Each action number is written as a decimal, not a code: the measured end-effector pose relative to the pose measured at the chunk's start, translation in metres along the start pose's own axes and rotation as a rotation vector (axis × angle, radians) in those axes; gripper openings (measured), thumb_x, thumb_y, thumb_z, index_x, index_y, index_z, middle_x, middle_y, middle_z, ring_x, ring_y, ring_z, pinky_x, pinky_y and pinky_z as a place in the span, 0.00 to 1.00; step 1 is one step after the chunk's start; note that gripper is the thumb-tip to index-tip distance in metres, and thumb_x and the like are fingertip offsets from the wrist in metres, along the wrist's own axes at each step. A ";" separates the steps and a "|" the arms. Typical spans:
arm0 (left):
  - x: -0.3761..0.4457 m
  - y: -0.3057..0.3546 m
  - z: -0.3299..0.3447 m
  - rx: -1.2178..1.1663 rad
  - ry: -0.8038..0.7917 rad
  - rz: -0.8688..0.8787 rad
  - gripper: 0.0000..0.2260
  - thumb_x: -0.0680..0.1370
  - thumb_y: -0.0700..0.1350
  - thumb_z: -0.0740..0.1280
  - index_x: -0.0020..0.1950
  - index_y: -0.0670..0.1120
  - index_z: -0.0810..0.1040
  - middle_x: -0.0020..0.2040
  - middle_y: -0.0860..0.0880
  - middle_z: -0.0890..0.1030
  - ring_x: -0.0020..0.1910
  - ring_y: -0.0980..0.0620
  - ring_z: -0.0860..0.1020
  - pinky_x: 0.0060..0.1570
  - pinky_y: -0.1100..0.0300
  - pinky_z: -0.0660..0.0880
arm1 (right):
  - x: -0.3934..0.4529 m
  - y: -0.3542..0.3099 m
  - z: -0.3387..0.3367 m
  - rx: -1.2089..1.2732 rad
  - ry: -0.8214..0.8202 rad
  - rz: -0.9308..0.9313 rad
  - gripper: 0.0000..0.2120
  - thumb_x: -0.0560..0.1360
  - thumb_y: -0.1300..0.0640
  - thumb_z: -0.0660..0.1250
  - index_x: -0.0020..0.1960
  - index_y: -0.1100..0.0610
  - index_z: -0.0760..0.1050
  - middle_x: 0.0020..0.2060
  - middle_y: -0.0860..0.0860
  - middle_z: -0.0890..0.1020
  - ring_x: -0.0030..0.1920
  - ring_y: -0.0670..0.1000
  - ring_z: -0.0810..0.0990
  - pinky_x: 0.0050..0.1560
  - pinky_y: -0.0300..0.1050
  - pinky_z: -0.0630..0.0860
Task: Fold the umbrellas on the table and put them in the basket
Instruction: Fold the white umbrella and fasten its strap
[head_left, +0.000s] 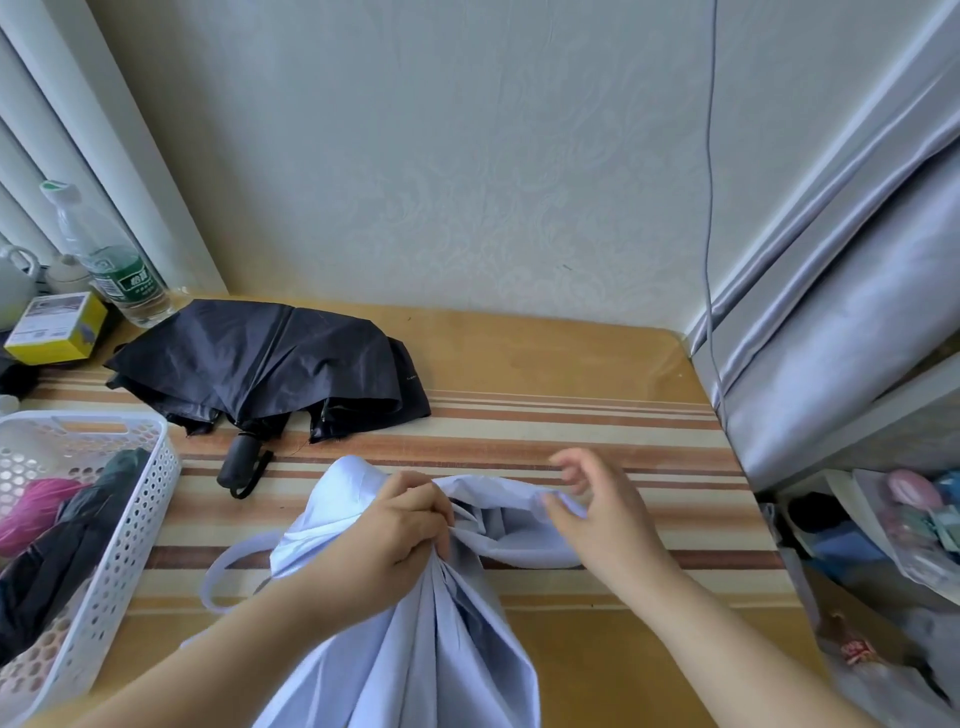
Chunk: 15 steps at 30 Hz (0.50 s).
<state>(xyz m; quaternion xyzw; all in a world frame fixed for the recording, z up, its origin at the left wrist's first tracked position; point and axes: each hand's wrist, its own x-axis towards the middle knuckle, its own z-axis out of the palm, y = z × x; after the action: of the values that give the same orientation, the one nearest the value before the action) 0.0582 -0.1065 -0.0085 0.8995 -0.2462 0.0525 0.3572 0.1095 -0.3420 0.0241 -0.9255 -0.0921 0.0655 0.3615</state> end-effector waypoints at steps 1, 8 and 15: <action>-0.002 0.002 0.002 0.013 0.024 -0.004 0.13 0.71 0.38 0.55 0.38 0.49 0.77 0.48 0.60 0.72 0.53 0.59 0.67 0.58 0.76 0.60 | -0.002 -0.014 0.002 -0.008 -0.085 -0.133 0.10 0.75 0.57 0.68 0.55 0.48 0.74 0.47 0.42 0.74 0.48 0.37 0.73 0.45 0.30 0.66; -0.010 0.006 0.006 -0.021 0.134 -0.120 0.05 0.71 0.42 0.60 0.39 0.48 0.75 0.48 0.56 0.68 0.48 0.58 0.67 0.54 0.72 0.63 | -0.013 -0.057 0.042 -0.030 -0.344 -0.194 0.14 0.77 0.52 0.65 0.62 0.49 0.72 0.51 0.42 0.78 0.46 0.39 0.74 0.47 0.29 0.70; -0.004 0.015 0.008 -0.036 0.378 -0.263 0.19 0.75 0.40 0.62 0.66 0.46 0.65 0.65 0.49 0.62 0.67 0.69 0.58 0.63 0.78 0.53 | -0.012 -0.068 0.057 -0.065 -0.268 -0.208 0.08 0.79 0.57 0.62 0.58 0.52 0.72 0.44 0.47 0.80 0.44 0.47 0.77 0.44 0.43 0.73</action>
<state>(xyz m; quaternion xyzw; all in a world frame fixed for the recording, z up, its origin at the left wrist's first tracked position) 0.0473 -0.1196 -0.0067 0.8913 -0.0565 0.1688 0.4169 0.0792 -0.2582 0.0294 -0.9052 -0.2369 0.1476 0.3205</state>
